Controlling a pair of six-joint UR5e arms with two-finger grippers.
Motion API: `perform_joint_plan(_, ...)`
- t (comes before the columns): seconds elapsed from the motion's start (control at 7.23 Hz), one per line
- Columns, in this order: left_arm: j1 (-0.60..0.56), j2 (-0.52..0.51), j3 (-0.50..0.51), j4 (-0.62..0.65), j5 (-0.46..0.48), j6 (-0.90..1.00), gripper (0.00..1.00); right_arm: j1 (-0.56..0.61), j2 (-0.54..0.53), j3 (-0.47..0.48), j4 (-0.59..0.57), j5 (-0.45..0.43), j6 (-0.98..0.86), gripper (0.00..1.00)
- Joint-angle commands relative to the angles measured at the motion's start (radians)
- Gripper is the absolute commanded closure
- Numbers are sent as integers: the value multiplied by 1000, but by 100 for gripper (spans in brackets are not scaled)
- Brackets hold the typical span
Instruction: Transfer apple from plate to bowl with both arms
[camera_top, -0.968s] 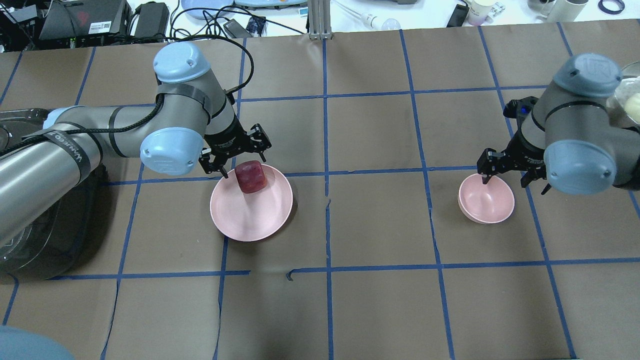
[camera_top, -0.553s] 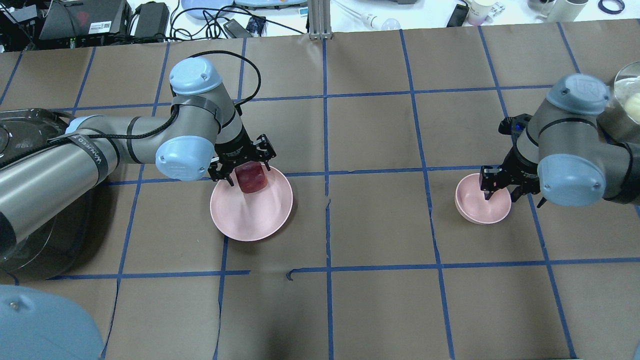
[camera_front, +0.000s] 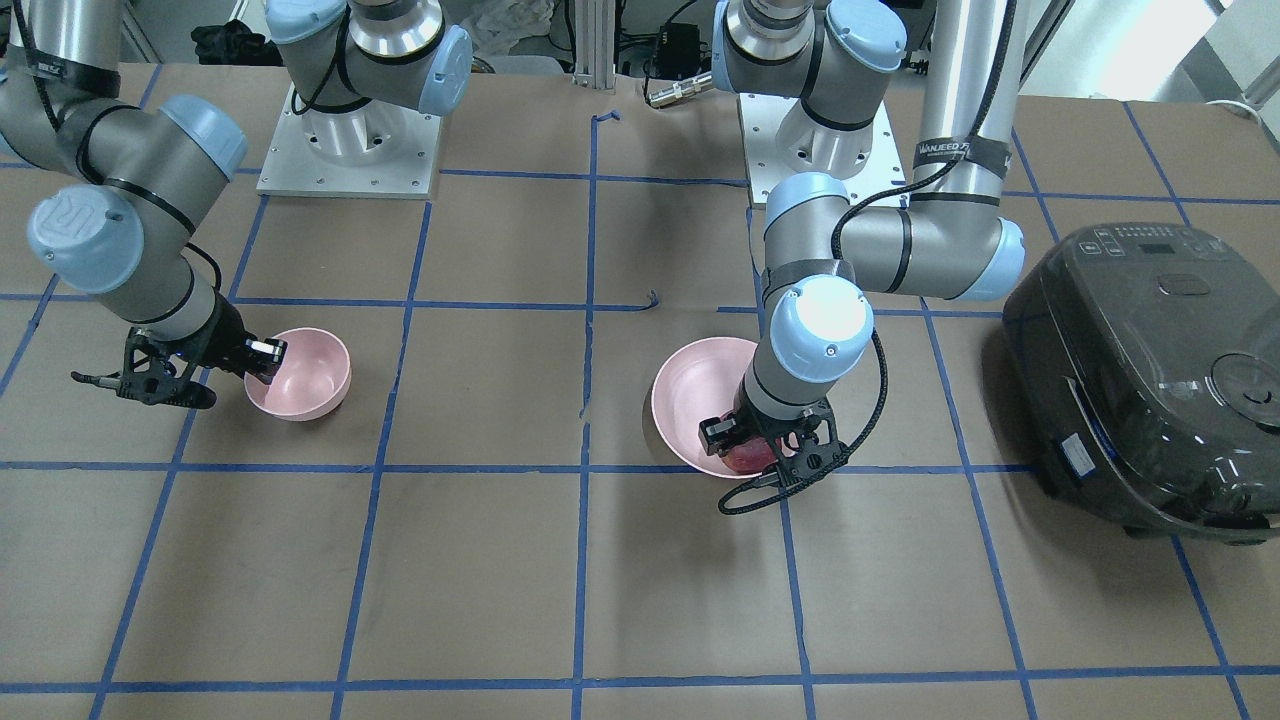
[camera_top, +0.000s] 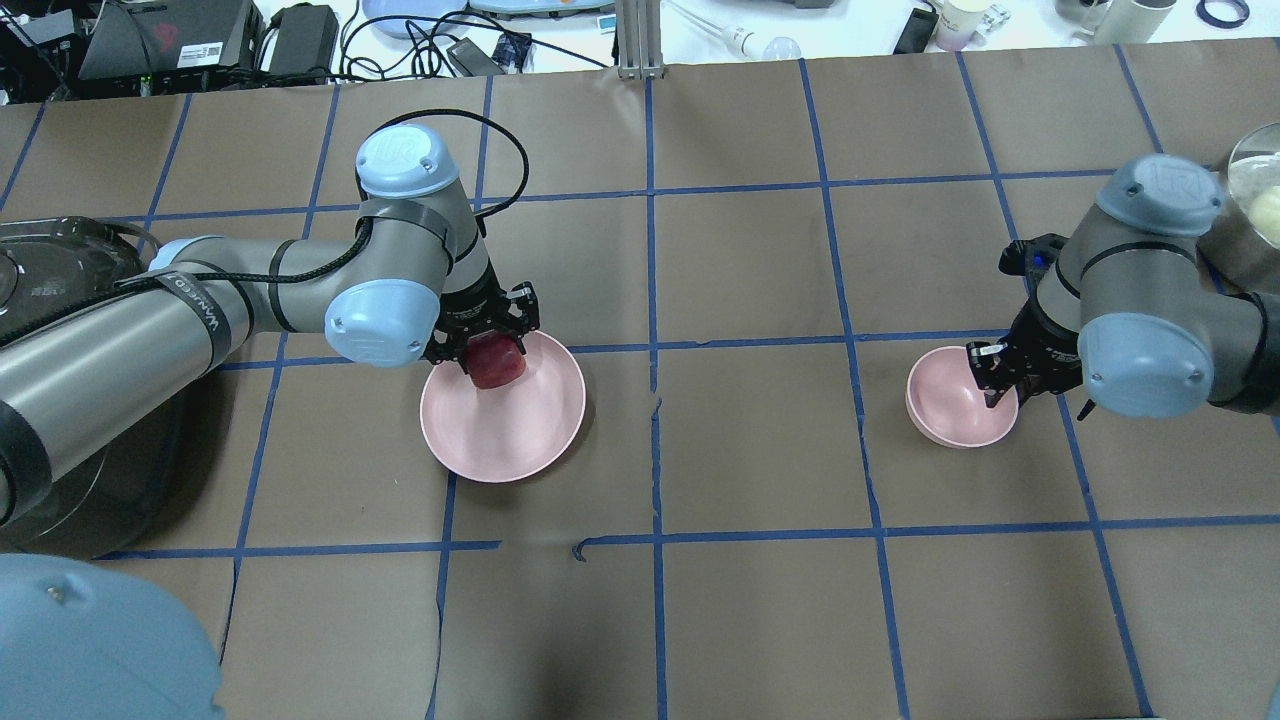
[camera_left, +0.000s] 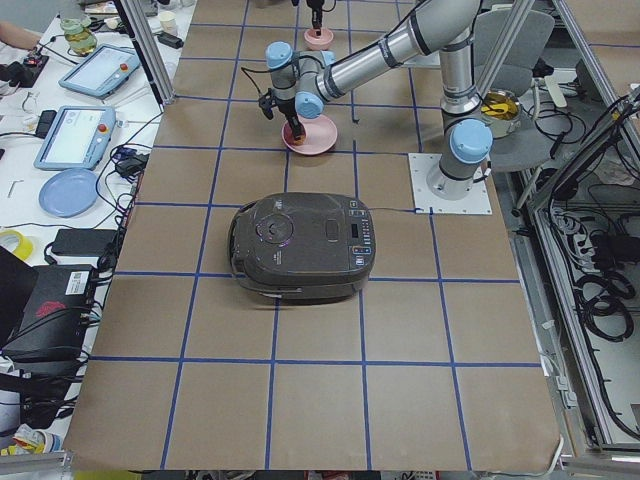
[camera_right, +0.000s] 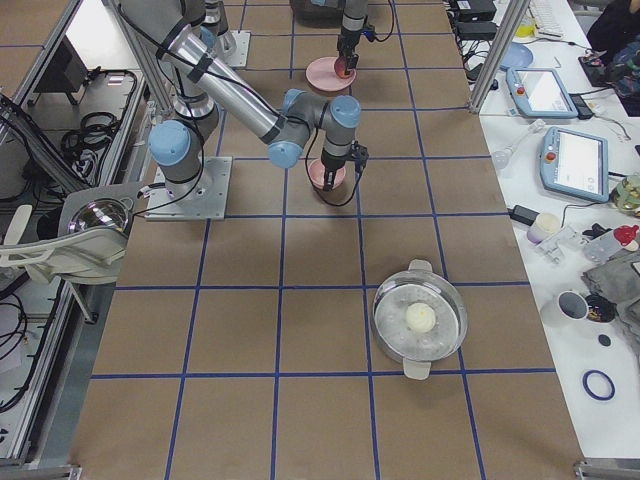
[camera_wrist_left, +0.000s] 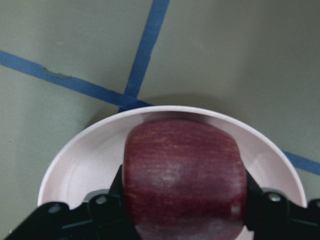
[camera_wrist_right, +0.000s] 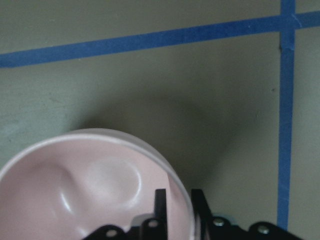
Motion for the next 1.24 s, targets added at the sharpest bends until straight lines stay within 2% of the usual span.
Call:
perform_joint_plan(0.0, -5, 44, 26, 3, -7, 28, 100, 0, 0, -8, -4, 2, 0, 100)
perform_joint_plan(0.28, -8, 91, 58, -34, -4, 45, 100, 4, -1, -39, 8, 31, 18, 100)
perform_joint_plan(0.41, -14, 90, 78, -36, -8, 97, 100, 18, 2, -48, 16, 86, 41, 100)
perform_joint_plan(0.55, -32, 96, 87, -36, -10, 97, 100, 56, 2, -48, 17, 98, 113, 100)
perform_joint_plan(1.11, -60, 110, 121, -37, -34, 108, 100, 373, 40, -59, -9, 95, 499, 100)
